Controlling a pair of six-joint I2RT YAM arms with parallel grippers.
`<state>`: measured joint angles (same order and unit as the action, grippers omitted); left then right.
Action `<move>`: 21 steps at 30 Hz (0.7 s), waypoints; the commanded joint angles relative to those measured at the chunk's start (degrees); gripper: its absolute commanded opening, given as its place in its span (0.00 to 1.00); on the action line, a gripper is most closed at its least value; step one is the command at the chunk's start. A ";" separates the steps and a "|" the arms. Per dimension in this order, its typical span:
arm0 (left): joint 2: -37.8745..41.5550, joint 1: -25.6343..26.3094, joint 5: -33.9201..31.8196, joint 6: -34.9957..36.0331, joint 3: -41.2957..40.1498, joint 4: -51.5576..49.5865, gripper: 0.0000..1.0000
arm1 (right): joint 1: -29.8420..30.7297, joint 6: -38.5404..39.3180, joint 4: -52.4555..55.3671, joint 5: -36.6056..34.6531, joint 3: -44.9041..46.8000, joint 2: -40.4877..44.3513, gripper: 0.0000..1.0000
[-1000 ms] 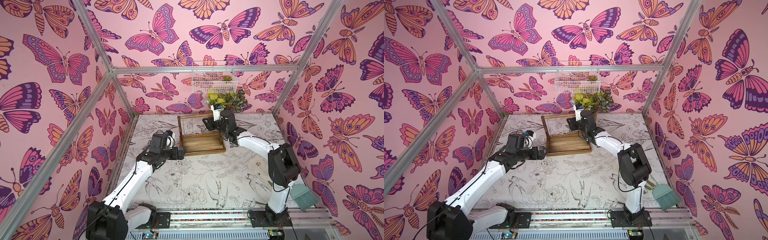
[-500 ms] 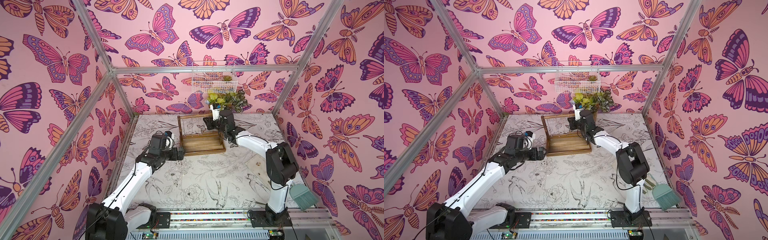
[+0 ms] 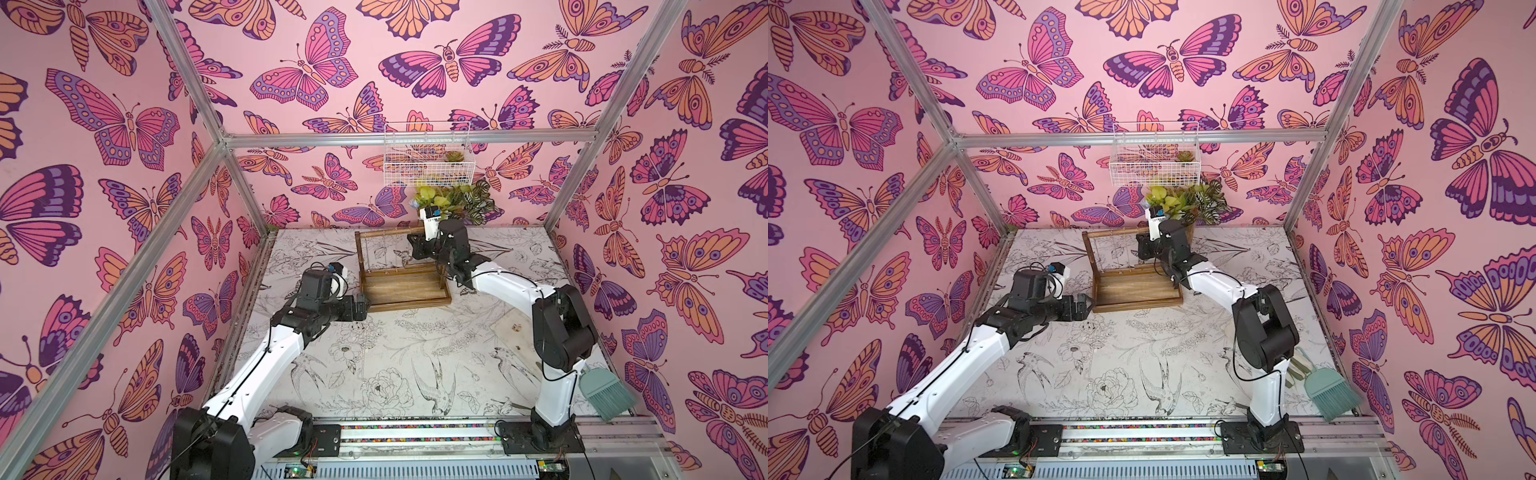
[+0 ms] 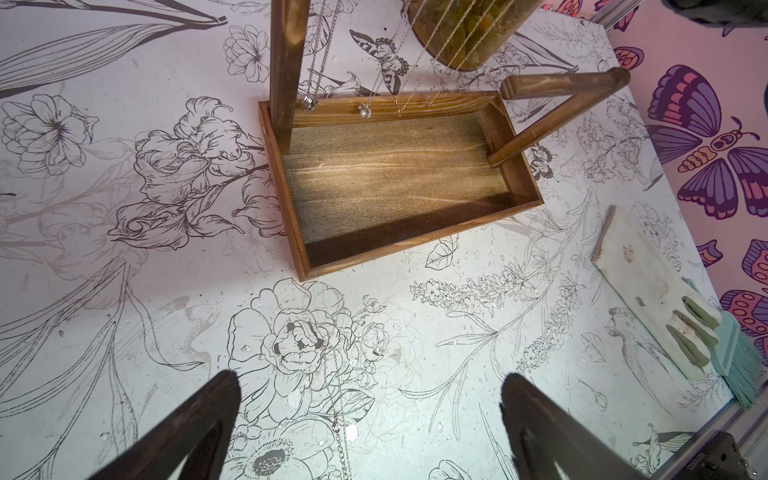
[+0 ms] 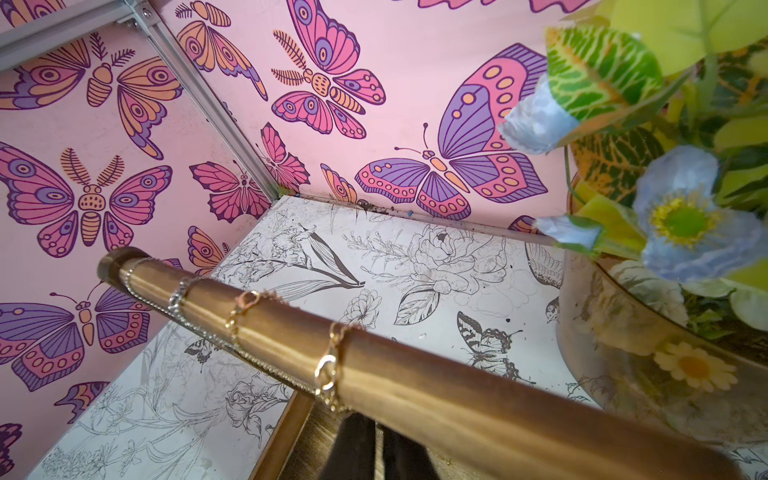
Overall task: Take the necklace off the jewelry display stand
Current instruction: Take off the necklace from the stand.
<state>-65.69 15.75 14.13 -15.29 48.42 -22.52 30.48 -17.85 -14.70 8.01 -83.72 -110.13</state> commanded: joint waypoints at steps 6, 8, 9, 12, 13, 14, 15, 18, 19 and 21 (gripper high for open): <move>1.09 -0.38 0.93 -0.32 -1.67 0.46 1.00 | -0.03 1.42 0.81 -3.05 1.41 4.13 0.01; 1.07 -0.30 1.07 -0.37 -1.75 0.46 1.00 | -0.16 1.37 0.81 -3.00 1.56 4.26 0.00; 1.09 -0.32 1.07 -0.44 -1.75 0.51 1.00 | -0.25 1.32 0.72 -3.00 1.80 4.40 0.00; 1.34 -0.45 1.07 -0.52 -1.71 0.47 1.00 | -0.41 1.50 0.73 -3.10 2.14 4.89 0.00; 1.35 -0.37 1.07 -0.44 -1.75 0.42 1.00 | -0.46 1.54 0.75 -3.20 2.33 5.07 0.00; 1.36 -0.38 1.07 -0.46 -1.75 0.53 1.00 | -0.55 1.52 0.82 -3.31 2.48 5.25 0.00; 1.36 -0.37 1.07 -0.56 -1.75 0.54 1.00 | -0.67 1.50 0.85 -3.39 2.67 5.51 0.00; 1.26 -0.41 1.25 -0.62 -1.75 0.45 1.00 | -1.02 1.50 0.94 -3.70 3.20 6.05 0.00; 1.27 -0.37 1.24 -0.67 -1.84 0.53 1.00 | -1.17 1.63 1.20 -3.88 3.26 6.21 0.00; 1.18 -0.37 1.31 -0.75 -1.84 0.56 1.00 | -1.28 1.84 1.21 -4.29 3.86 6.65 0.00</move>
<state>-65.25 15.75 14.20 -15.68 47.72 -22.39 29.69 -17.41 -13.87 5.04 -80.51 -106.02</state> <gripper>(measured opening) 0.995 0.081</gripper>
